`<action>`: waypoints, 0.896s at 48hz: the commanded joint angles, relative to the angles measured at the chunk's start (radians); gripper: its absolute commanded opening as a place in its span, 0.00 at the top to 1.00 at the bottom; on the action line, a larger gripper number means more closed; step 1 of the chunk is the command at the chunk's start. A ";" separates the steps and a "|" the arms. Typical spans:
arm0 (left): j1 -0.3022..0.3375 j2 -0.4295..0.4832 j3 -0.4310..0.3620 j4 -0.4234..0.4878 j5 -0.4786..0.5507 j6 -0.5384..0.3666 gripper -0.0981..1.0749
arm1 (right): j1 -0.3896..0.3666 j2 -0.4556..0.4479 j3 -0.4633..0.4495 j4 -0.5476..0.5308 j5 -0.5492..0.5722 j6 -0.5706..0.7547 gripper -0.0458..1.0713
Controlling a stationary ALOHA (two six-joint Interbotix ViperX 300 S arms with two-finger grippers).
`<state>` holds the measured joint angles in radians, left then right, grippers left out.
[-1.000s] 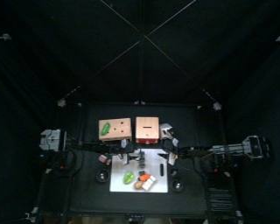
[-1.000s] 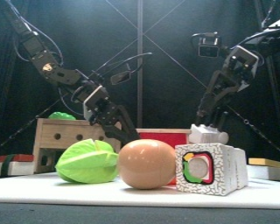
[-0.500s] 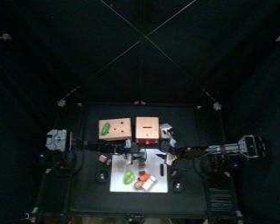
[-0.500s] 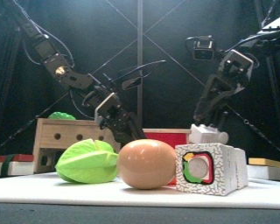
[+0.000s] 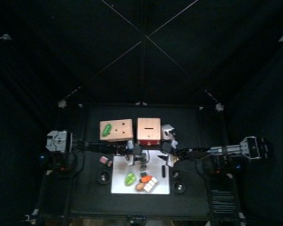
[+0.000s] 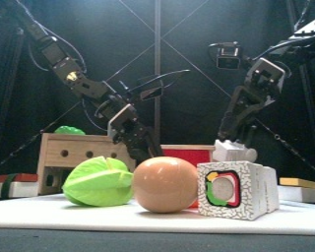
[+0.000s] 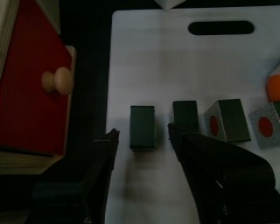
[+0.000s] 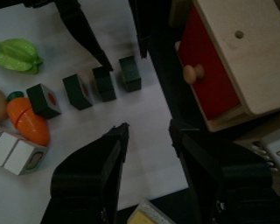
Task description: Grab piece of cut sushi
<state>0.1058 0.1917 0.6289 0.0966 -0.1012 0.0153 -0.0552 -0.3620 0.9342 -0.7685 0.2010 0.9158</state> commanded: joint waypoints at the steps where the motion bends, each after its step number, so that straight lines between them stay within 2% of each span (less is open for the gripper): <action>1: 0.003 -0.021 -0.009 0.009 0.012 0.002 0.18 | -0.002 -0.011 -0.015 0.002 -0.006 0.000 0.24; 24: -0.002 -0.071 -0.014 0.028 0.009 0.000 0.18 | -0.002 -0.009 -0.015 0.002 -0.006 0.000 0.24; 43: 0.003 -0.020 -0.028 0.029 0.008 0.002 0.18 | -0.002 -0.005 -0.017 0.002 -0.006 0.000 0.24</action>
<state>0.1058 0.1764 0.6259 0.1227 -0.0859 0.0169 -0.0552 -0.3574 0.9342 -0.7670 0.2010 0.9158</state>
